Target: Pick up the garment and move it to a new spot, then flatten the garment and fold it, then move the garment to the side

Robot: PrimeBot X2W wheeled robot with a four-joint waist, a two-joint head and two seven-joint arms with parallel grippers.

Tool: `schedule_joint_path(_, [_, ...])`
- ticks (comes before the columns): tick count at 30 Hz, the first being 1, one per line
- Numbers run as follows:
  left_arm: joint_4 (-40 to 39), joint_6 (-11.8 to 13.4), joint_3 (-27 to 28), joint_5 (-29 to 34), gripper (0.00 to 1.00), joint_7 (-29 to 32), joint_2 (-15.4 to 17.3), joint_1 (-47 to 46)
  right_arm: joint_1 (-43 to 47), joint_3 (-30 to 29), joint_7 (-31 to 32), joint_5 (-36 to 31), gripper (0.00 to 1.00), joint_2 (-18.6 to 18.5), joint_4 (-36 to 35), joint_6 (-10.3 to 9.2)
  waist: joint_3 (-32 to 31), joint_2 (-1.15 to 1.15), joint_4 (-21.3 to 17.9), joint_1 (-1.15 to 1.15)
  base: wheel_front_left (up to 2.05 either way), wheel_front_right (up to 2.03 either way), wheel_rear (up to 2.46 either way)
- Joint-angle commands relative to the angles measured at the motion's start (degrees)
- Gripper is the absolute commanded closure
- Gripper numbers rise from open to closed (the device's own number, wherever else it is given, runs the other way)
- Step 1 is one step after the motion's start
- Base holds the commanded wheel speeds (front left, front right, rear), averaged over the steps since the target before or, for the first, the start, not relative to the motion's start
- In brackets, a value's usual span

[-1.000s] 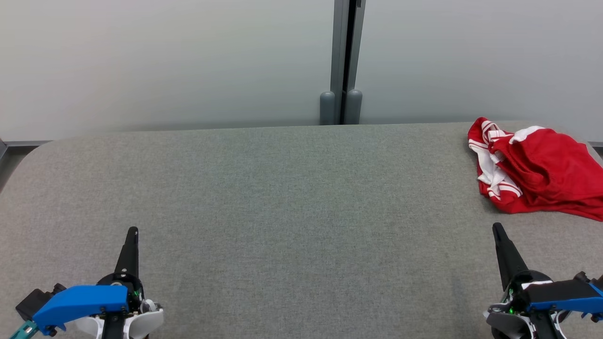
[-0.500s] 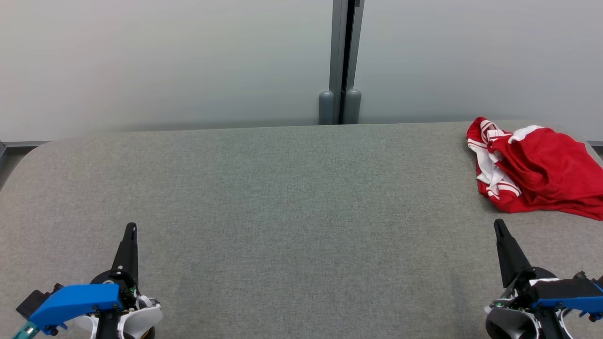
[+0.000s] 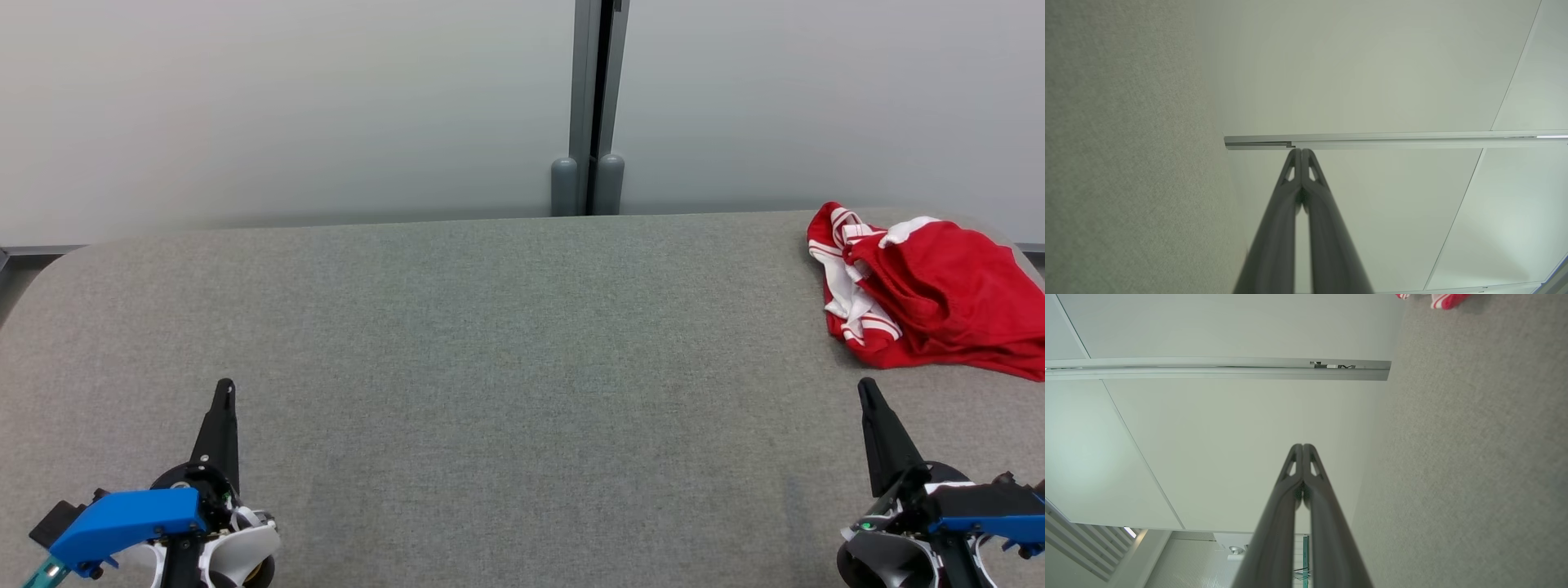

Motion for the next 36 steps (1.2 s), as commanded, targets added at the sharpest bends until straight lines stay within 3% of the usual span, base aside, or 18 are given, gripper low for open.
schedule_joint_path(1, [-0.03,-0.27,0.12,-0.17,1.00,0.23,-0.17,-0.57,-0.82,-0.16,0.19,0.14,1.00,-0.35,-0.16,0.02,0.00,0.00,0.00,0.00,0.00,0.00,0.00])
schedule_joint_path(36, [-0.05,-0.28,0.10,-0.18,1.00,0.21,-0.17,-0.56,-0.77,-0.14,0.18,0.15,1.00,-0.35,-0.15,0.02,0.00,0.00,0.00,0.00,0.00,0.00,0.00])
